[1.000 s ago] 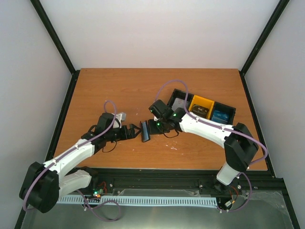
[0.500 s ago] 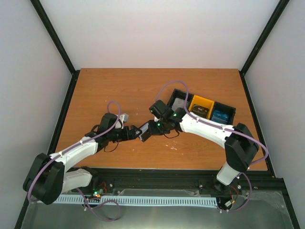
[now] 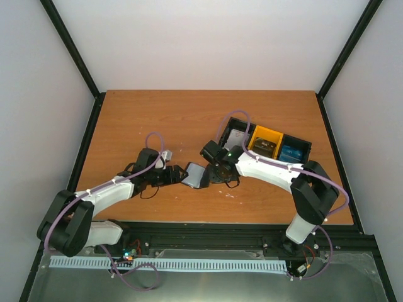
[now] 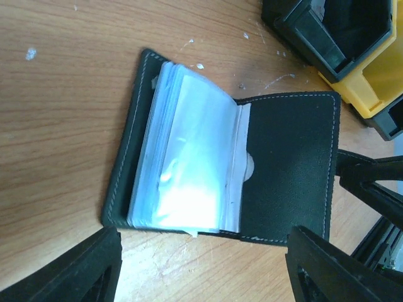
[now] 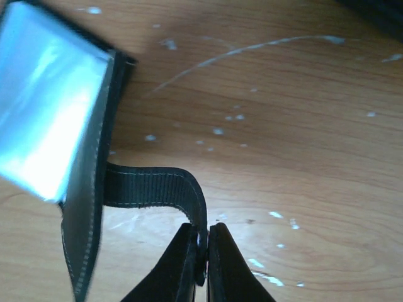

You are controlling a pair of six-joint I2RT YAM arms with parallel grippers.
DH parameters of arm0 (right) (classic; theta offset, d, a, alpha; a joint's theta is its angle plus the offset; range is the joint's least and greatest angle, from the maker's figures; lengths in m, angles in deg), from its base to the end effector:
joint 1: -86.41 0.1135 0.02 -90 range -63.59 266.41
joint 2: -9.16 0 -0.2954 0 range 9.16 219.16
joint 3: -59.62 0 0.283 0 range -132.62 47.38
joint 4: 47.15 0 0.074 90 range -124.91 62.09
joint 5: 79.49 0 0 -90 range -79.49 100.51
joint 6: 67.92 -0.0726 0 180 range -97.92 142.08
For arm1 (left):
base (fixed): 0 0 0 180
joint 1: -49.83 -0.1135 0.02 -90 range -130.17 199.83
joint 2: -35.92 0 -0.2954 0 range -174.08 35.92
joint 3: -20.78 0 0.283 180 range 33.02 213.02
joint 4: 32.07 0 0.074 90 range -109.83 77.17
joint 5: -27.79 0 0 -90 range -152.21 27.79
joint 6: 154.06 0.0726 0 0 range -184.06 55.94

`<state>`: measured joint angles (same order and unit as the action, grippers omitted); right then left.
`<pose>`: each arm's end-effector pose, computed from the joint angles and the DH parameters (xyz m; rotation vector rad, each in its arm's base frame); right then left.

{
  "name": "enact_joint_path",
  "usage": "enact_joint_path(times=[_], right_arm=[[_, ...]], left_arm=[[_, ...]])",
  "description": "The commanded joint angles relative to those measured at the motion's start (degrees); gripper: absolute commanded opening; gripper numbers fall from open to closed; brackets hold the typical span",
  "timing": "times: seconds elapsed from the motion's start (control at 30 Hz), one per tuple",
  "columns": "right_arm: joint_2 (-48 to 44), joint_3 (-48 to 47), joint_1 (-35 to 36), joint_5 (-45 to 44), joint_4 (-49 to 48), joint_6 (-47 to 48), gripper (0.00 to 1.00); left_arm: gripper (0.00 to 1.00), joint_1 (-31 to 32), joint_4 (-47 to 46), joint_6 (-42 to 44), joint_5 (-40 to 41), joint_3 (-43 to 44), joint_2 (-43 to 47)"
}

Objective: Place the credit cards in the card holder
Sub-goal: Open the card holder at the center of the board.

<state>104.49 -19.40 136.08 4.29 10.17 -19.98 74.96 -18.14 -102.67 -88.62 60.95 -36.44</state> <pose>0.2391 0.2695 0.1879 -0.1675 2.8546 0.1870 0.2274 -0.1423 0.1440 -0.0594 2.5389 -1.0416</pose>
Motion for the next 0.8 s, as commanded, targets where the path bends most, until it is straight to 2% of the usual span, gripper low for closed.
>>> enact_joint_path(times=[0.0, 0.13, 0.27, 0.33, 0.5, 0.6, 0.77], right_arm=[[1.9, 0.2, -0.7, -8.9, 3.5, -1.7, 0.03], [3.6, 0.1, -1.6, -11.8, 5.1, -1.9, 0.04], [5.6, -2.8, -1.9, -14.7, 7.6, -2.1, 0.09], [5.5, -5.4, -1.9, -15.4, 9.1, -2.0, 0.15], [2.2, -10.5, -1.9, -14.3, 11.1, -2.2, 0.38], [0.3, -12.4, -1.8, -11.1, 10.6, -2.0, 0.39], [-0.6, -10.5, -1.9, 0.9, 2.1, 0.2, 0.35]], left_arm=[[0.71, -0.3, -2.4, 0.9, -0.8, 2.6, -1.4], [0.68, -0.3, -3.7, 0.5, -3.0, 2.4, -2.8], [0.62, -0.3, -5.1, 0.6, -5.1, 2.7, -4.5], [0.57, -0.3, -5.0, 0.9, -5.7, 3.1, -5.2], [0.47, -0.3, -5.2, 1.3, -6.9, 4.1, -6.2], [0.42, -0.3, -5.3, 1.5, -7.1, 4.5, -6.6], [0.36, -0.3, -7.1, 1.6, -9.4, 4.9, -7.9]])
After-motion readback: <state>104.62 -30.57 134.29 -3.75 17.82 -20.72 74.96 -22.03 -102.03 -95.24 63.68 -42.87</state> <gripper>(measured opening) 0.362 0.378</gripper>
